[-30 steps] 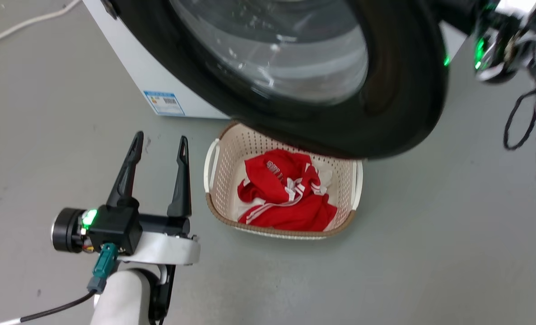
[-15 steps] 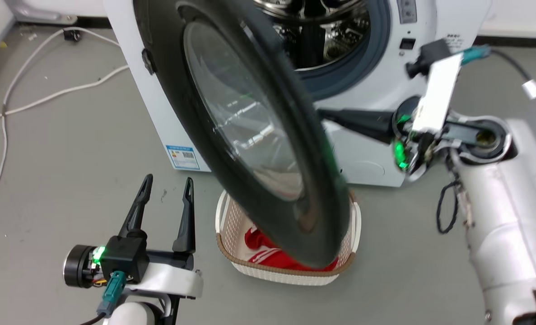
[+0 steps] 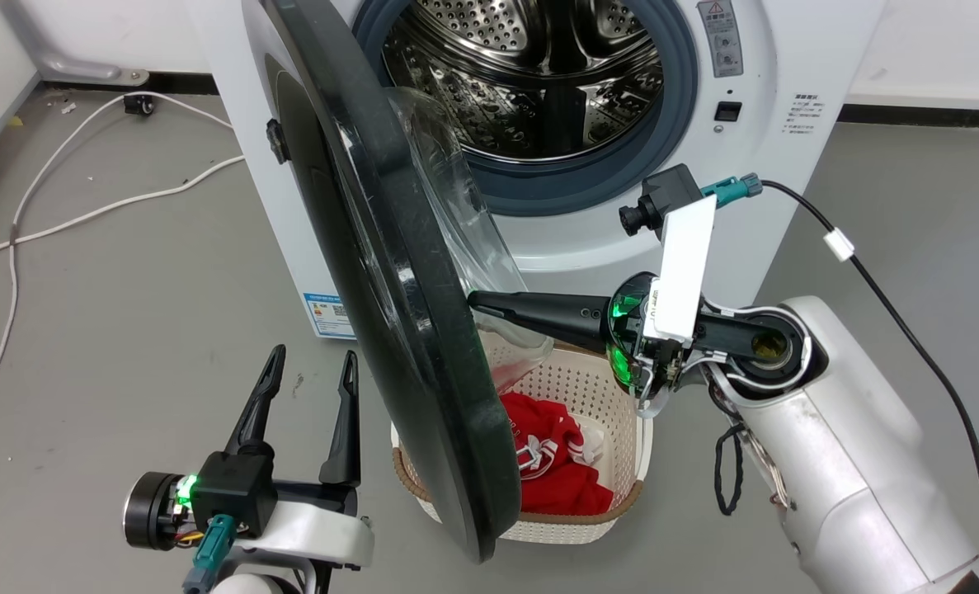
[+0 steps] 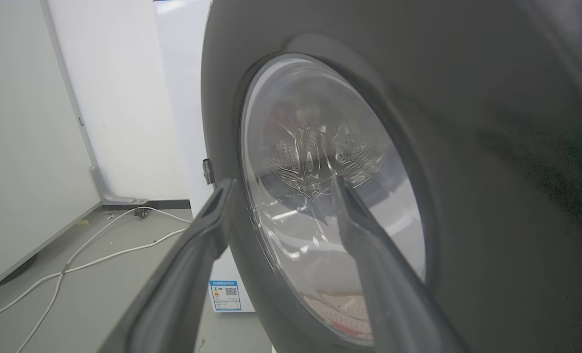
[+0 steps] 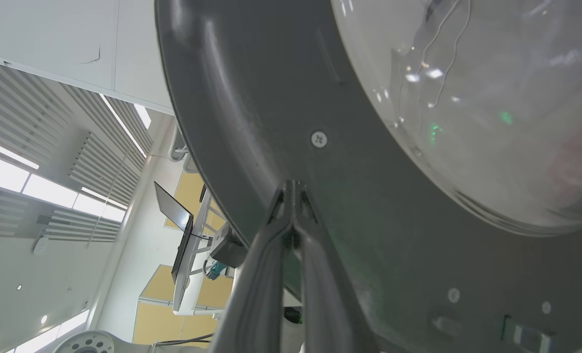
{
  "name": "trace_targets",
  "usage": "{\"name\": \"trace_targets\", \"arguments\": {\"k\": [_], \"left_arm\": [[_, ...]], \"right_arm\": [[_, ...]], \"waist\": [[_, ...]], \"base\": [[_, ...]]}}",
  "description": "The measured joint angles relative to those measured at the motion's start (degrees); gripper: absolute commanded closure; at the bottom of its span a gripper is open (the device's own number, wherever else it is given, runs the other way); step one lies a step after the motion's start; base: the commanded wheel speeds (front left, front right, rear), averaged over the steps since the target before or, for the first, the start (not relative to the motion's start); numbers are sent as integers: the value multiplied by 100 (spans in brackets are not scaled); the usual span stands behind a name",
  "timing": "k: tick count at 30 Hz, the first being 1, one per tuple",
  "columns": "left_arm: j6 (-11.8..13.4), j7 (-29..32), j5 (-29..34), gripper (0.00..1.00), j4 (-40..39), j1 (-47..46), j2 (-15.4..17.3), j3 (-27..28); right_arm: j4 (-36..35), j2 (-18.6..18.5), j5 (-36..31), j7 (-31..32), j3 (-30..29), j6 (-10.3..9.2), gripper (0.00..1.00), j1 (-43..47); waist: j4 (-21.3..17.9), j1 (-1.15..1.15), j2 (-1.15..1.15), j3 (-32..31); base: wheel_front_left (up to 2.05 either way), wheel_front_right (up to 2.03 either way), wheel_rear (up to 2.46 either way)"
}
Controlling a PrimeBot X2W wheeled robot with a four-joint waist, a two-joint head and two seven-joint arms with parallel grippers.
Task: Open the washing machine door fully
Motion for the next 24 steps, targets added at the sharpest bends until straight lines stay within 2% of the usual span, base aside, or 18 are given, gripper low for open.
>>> {"name": "trace_targets", "arguments": {"k": [3, 10, 11, 13, 19, 24], "left_arm": [[8, 0, -10, 0, 1, 45, -1, 19], [66, 0, -52, 0, -8, 176, -3, 119], [85, 0, -54, 0, -14, 191, -3, 132], [89, 0, -54, 0, -23, 238, -4, 162], [102, 0, -32, 0, -27, 334, -7, 285], [101, 0, 2, 0, -26, 419, 1, 377]], "right_arm": [[-137, 12, 13, -530, 9, -1, 100, 112], [-744, -2, -435, -2709, -670, -1, 100, 755], [-856, -23, -559, -3016, -782, 0, 79, 878], [-1117, -63, -695, -3612, -1069, 0, 0, 1172], [-1507, -498, -1678, -5147, -1526, 0, 0, 2265], [-1545, -818, -3092, -6334, -1844, 0, 0, 2931]], "waist": [[-64, 0, 0, -15], [-271, 0, 0, -90], [-306, 0, 0, -101], [-376, 0, 0, -122], [-531, 0, 0, -195], [-605, 1, 0, -256]], "base": [[0, 0, 0], [0, 0, 0], [0, 0, 0], [0, 0, 0], [0, 0, 0], [0, 0, 0]]}}
